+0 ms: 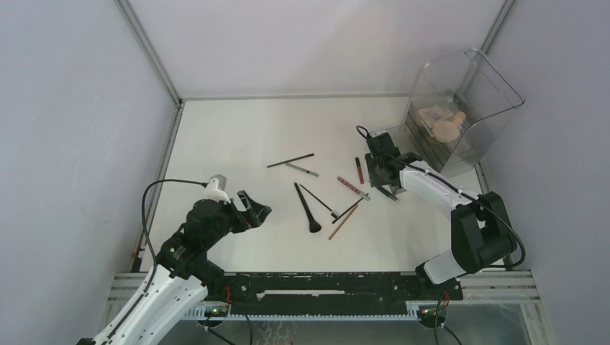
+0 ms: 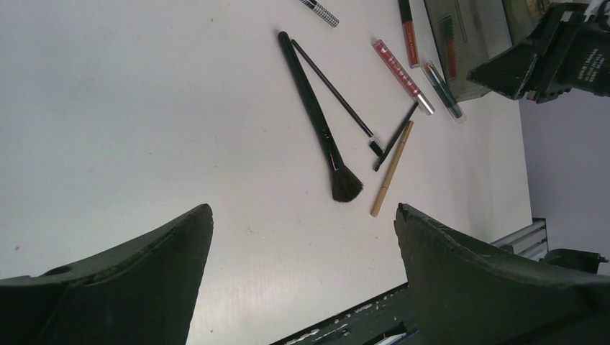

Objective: Organize the makeup
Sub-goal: Place the makeup in the drawer, then pick up the makeup from the center of the board.

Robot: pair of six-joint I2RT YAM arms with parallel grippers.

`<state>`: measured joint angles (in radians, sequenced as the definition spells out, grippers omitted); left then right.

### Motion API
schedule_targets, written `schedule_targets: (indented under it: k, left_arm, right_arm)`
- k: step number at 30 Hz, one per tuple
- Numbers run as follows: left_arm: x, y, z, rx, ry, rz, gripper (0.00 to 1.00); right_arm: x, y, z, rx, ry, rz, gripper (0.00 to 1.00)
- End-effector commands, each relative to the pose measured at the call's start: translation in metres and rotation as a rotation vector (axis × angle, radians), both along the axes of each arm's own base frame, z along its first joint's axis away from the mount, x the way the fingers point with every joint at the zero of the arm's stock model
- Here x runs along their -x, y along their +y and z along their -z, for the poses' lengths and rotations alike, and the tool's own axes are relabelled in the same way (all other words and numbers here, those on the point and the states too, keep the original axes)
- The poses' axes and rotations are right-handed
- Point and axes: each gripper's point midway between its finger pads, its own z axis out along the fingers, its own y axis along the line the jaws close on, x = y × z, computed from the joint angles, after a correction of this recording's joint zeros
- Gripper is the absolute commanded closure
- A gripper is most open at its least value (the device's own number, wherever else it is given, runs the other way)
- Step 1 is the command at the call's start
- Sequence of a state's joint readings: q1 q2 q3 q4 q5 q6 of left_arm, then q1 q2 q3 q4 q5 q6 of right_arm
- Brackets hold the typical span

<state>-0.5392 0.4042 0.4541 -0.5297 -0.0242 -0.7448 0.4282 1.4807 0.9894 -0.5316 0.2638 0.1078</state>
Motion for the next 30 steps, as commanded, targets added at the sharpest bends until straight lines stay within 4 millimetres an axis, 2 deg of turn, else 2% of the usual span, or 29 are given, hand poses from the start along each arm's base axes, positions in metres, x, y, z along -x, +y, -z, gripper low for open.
schedule_targets:
  k: [1,11,16,20,25,28,30]
  left_arm:
    - [-0.001,0.001,0.002,0.006,-0.009,-0.01,0.0]
    - [0.003,0.005,0.002,0.013,-0.014,-0.026,0.0]
    - [0.002,0.006,0.001,0.016,-0.02,-0.034,0.0]
    - [0.003,0.007,0.002,0.017,-0.018,-0.035,0.0]
    - [0.003,0.008,-0.001,0.024,-0.028,-0.046,0.0]
    - [0.003,0.009,-0.001,0.025,-0.028,-0.05,0.0]
    - [0.003,0.01,-0.003,0.03,-0.033,-0.058,0.0]
  right_arm:
    - [0.002,0.008,0.012,-0.023,0.074,-0.058,0.58]
    - [-0.007,0.0,0.044,0.023,0.152,-0.058,0.56]
    - [0.001,0.005,0.064,0.008,0.228,-0.075,0.57]
    - [0.011,0.019,0.068,-0.013,0.251,-0.117,0.67]
    - [0.01,0.036,0.048,-0.033,0.196,-0.177,0.91]
    - [-0.001,0.037,0.018,-0.014,0.107,-0.164,0.95]
    - [-0.015,0.033,-0.013,-0.011,0.012,-0.133,0.95]
